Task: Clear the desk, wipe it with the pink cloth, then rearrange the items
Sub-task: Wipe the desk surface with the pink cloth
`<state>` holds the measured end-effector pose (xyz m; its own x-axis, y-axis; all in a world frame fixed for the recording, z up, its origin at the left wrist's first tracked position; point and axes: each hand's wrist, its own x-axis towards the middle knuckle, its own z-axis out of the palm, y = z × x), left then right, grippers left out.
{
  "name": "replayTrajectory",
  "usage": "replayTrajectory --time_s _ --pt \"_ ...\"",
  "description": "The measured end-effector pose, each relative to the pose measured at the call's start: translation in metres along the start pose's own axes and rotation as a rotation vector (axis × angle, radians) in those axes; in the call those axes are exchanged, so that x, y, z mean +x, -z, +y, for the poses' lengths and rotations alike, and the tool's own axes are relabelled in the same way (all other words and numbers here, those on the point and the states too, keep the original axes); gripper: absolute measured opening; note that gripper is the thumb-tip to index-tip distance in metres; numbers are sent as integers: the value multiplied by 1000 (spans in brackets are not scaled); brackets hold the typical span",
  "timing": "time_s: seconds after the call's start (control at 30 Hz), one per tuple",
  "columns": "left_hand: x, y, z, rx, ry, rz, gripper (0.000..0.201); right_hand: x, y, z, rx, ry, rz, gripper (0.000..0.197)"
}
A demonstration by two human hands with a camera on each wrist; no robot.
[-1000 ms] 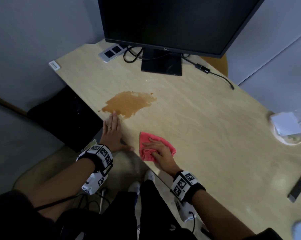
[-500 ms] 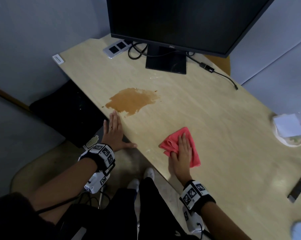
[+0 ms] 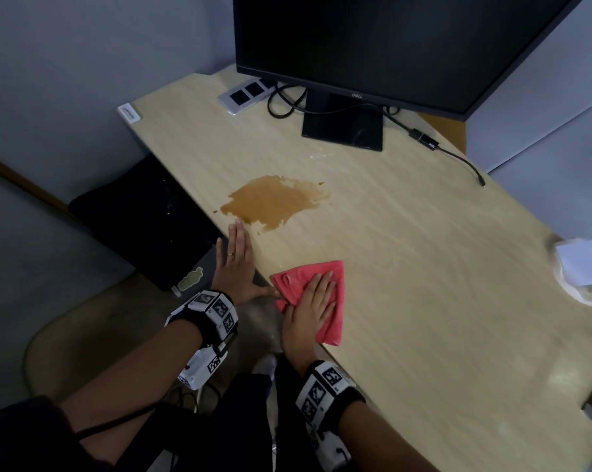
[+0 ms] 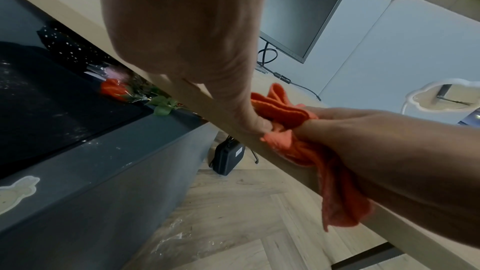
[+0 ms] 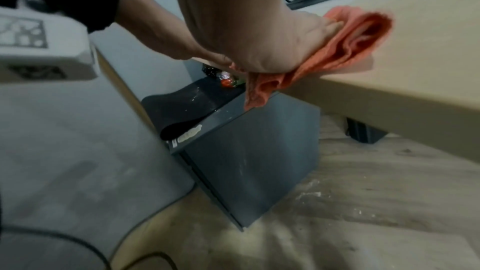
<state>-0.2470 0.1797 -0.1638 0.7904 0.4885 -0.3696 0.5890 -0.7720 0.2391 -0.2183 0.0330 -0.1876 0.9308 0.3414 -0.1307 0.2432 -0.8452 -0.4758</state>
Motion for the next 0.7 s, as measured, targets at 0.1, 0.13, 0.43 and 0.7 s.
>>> replayTrajectory --time_s 0.1,0.13,0.43,0.7 --pt "0 0 0 5 -23 10 160 7 -5 -7 -8 -11 38 77" --pt "-1 0 0 5 -26 14 160 7 -5 -7 -13 6 41 78" --pt "-2 -1 2 1 -7 24 158 65 15 4 127 387 -234 73" --pt "6 -6 0 -29 37 -39 143 73 23 25 360 600 -428 45"
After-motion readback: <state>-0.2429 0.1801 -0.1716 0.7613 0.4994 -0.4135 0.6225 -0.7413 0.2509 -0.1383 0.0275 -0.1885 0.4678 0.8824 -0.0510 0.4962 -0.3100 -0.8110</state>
